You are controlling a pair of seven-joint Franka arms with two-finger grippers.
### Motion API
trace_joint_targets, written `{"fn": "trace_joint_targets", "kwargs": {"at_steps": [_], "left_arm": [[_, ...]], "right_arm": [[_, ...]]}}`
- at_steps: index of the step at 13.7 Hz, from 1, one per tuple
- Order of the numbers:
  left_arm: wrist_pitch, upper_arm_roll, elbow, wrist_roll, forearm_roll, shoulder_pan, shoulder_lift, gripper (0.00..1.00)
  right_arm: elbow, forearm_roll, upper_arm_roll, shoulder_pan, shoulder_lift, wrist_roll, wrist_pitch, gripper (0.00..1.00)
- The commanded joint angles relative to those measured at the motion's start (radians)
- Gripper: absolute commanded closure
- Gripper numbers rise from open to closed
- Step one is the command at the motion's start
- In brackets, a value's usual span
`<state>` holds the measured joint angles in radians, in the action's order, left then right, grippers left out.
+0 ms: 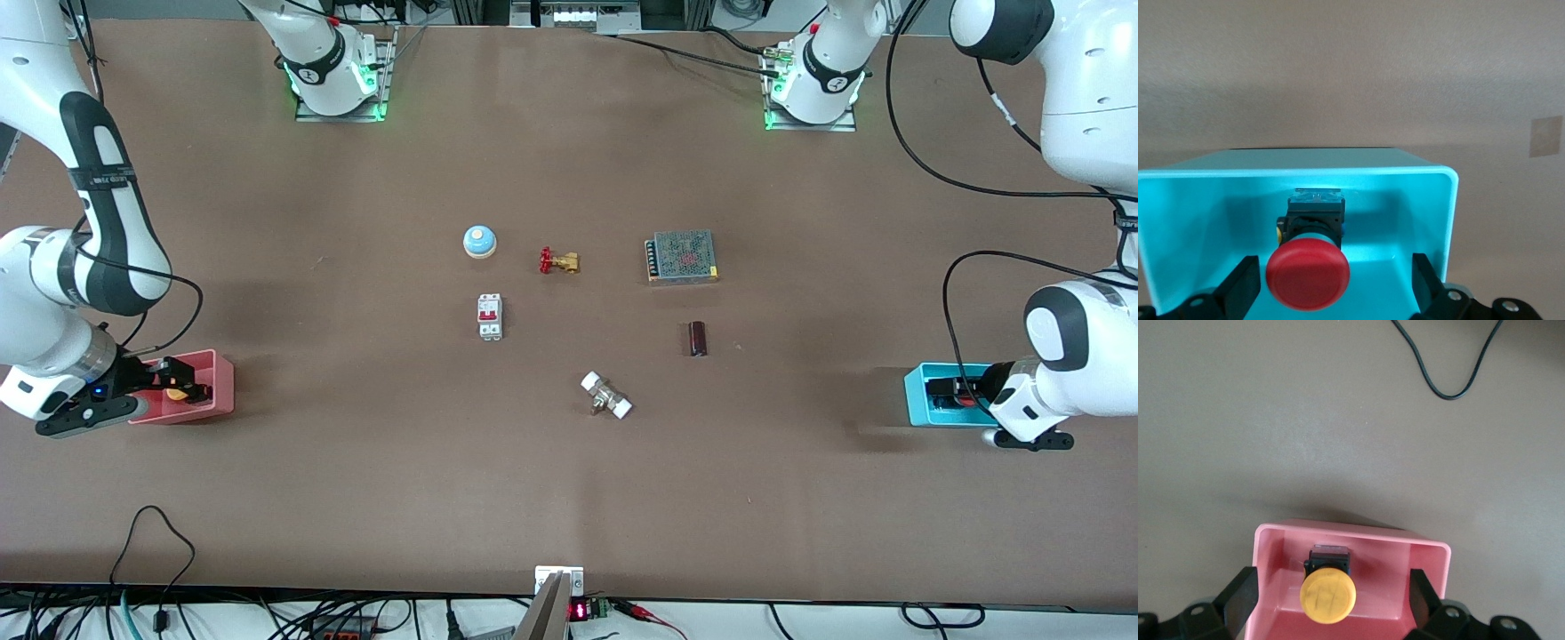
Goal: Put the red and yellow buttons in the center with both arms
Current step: 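Close the right gripper on the yellow button while the left gripper grips the red button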
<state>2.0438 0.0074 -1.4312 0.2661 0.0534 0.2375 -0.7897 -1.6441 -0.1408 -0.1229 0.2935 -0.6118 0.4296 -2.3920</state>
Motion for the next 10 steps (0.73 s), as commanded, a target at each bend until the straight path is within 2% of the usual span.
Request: {"fn": "trace_joint_targets", "kwargs": {"at_steps": [1,2,7,10], "left_arm": [[0.007,-0.003,0.022,0.015,-0.010,0.005,-0.011,0.00],[0.028,-0.003,0.022,0.016,-0.010,0.006,-0.013,0.00],[0.038,-0.003,0.012,0.022,-0.010,0.014,-0.014,0.20],[0.036,-0.003,-0.001,0.018,-0.010,0.016,-0.016,0.24]], "right_arm": [[-0.005,-0.016,-0.024,0.026,-0.019,0.017,-0.035,0.00],[-0.005,-0.016,-0.024,0.026,-0.026,0.023,-0.042,0.00],[-0.005,-0.016,-0.024,0.038,-0.049,0.054,-0.062,0.00],[-0.005,-0.017,-0.024,0.038,-0.055,0.060,-0.062,0.00]]}}
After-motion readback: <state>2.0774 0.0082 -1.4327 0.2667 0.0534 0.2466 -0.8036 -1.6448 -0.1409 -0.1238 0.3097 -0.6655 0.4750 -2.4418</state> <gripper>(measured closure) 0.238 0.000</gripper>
